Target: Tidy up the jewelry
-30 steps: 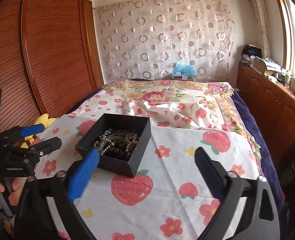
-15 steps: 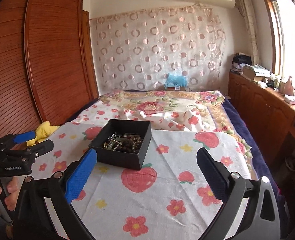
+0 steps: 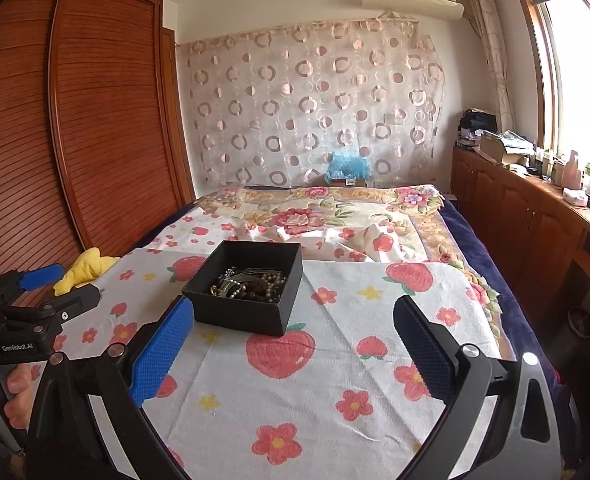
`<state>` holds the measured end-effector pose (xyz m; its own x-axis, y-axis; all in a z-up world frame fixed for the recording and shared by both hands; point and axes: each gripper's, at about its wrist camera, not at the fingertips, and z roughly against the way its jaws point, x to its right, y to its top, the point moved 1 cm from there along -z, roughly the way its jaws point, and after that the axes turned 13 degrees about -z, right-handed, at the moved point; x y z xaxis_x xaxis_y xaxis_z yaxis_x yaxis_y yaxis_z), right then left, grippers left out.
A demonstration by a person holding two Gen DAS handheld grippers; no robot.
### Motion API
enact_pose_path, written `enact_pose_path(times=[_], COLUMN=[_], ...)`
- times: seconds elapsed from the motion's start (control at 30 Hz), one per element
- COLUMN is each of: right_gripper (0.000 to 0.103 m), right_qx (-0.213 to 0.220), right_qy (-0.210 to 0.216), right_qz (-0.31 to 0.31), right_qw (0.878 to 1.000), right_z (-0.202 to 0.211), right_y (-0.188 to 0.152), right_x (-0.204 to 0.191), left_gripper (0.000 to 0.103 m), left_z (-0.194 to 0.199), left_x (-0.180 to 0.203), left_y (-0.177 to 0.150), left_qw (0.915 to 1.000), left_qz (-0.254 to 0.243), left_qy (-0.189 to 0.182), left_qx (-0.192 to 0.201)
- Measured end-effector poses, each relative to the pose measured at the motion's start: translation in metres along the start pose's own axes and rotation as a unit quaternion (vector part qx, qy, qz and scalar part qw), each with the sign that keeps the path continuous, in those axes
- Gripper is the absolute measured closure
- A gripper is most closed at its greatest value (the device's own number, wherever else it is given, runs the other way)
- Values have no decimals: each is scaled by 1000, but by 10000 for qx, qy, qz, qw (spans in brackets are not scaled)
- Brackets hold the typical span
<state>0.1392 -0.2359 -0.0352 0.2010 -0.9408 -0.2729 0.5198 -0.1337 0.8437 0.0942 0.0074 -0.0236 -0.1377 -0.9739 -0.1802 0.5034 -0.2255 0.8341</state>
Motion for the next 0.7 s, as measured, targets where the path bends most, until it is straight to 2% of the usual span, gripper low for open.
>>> enact_pose_path(times=[0.7], right_gripper=[2], right_qx=[-7], right_qy=[29], right_qz=[-31], right_qw=[10000], right_z=[-1], right_y=[-4], right_x=[-1], left_gripper=[7], left_z=[1], left_x=[0], left_y=[3], left_qw=[10000], left_qz=[41], left_qy=[-50], left_qx=[0])
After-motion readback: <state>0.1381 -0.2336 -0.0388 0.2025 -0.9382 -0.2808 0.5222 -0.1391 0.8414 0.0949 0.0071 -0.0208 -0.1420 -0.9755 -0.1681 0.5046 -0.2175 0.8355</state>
